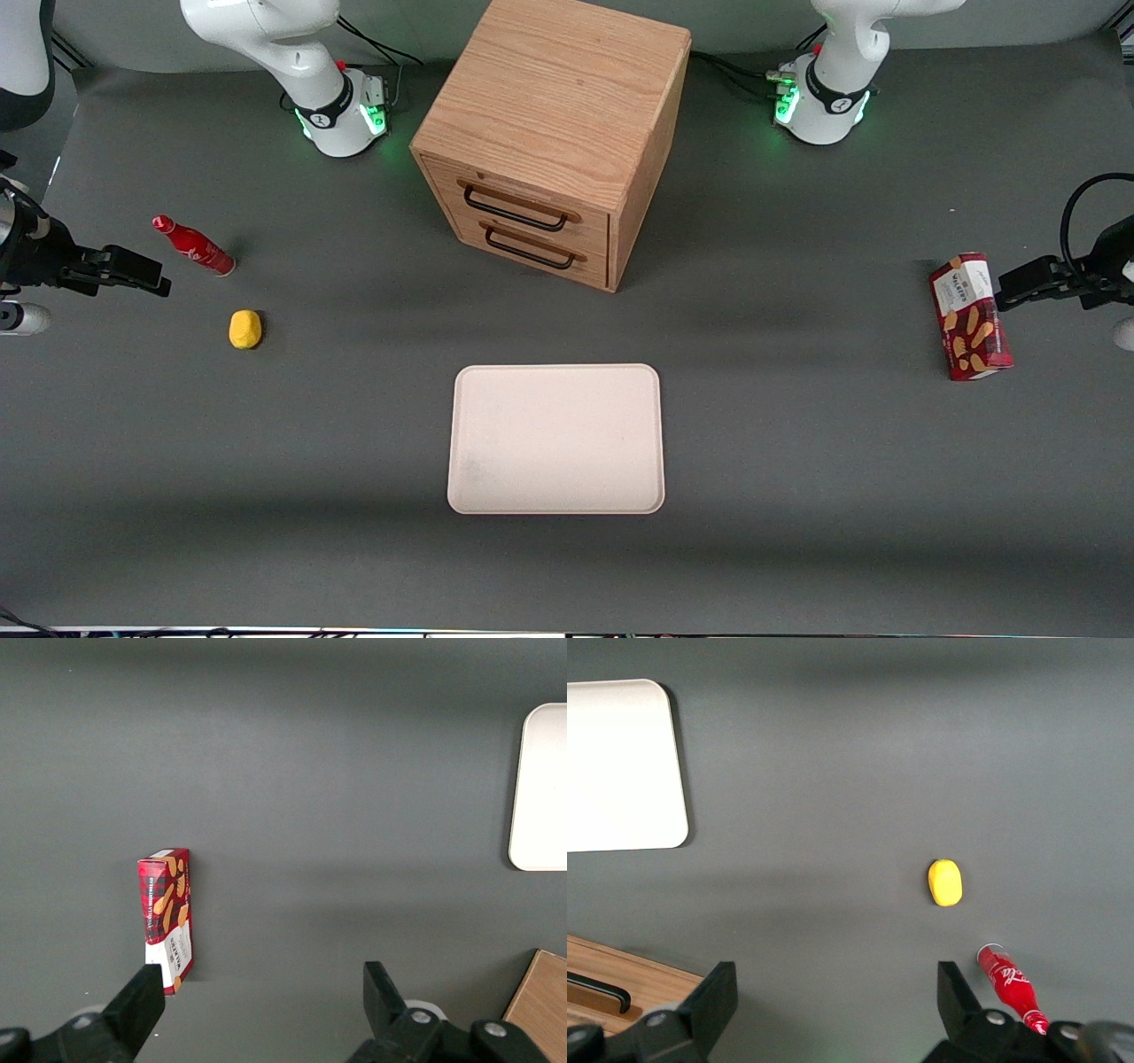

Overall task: Place coke bottle on tray
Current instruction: 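Move the right gripper down over the red Coca-Cola bottle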

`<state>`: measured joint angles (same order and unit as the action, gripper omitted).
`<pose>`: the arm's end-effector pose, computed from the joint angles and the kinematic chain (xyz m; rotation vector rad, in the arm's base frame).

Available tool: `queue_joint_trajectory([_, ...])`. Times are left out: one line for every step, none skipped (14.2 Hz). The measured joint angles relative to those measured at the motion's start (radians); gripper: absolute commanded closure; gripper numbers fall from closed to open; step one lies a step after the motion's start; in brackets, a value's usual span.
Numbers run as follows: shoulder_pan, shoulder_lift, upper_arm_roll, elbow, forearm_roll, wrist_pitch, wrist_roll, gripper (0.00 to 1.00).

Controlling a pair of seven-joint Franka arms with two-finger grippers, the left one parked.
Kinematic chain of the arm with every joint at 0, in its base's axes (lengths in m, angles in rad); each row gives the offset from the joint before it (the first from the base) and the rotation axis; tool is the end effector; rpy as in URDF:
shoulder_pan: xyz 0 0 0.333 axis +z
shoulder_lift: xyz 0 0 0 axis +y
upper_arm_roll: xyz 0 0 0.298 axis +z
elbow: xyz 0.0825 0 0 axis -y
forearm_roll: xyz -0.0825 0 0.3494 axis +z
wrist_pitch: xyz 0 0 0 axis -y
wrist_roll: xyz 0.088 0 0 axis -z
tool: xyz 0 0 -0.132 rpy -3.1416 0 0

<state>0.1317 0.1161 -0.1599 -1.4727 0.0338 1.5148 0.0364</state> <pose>0.5450 -0.0060 0.5582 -3.1229 0.0993 0.1135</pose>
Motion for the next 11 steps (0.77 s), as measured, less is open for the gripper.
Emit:
queue_joint_trajectory([0.0, 0.0, 0.0, 0.0, 0.0, -0.002, 0.0, 0.0])
queue_joint_trajectory([0.0, 0.0, 0.0, -0.001, 0.0, -0.004, 0.0, 0.0])
queue_joint_trajectory([0.0, 0.001, -0.001, -0.003, 0.0, -0.005, 0.0, 0.0])
queue_joint_trajectory([-0.002, 0.004, -0.002, -0.006, 0.0, -0.007, 0.0, 0.0])
queue_joint_trajectory([-0.005, 0.007, -0.004, -0.013, 0.0, -0.016, -0.005, 0.0])
queue_joint_trajectory([-0.007, 0.006, -0.01, -0.033, 0.0, -0.026, -0.016, 0.0])
queue_joint_trajectory([-0.007, 0.003, -0.027, -0.066, -0.002, -0.02, -0.04, 0.0])
queue_joint_trajectory([-0.008, -0.006, -0.054, -0.111, -0.007, 0.005, -0.088, 0.0])
queue_joint_trajectory([-0.01, -0.022, -0.084, -0.164, -0.021, 0.043, -0.148, 0.0])
queue_joint_trajectory([-0.013, -0.045, -0.113, -0.226, -0.046, 0.083, -0.203, 0.0])
queue_joint_trajectory([-0.015, -0.076, -0.137, -0.29, -0.071, 0.122, -0.248, 0.0])
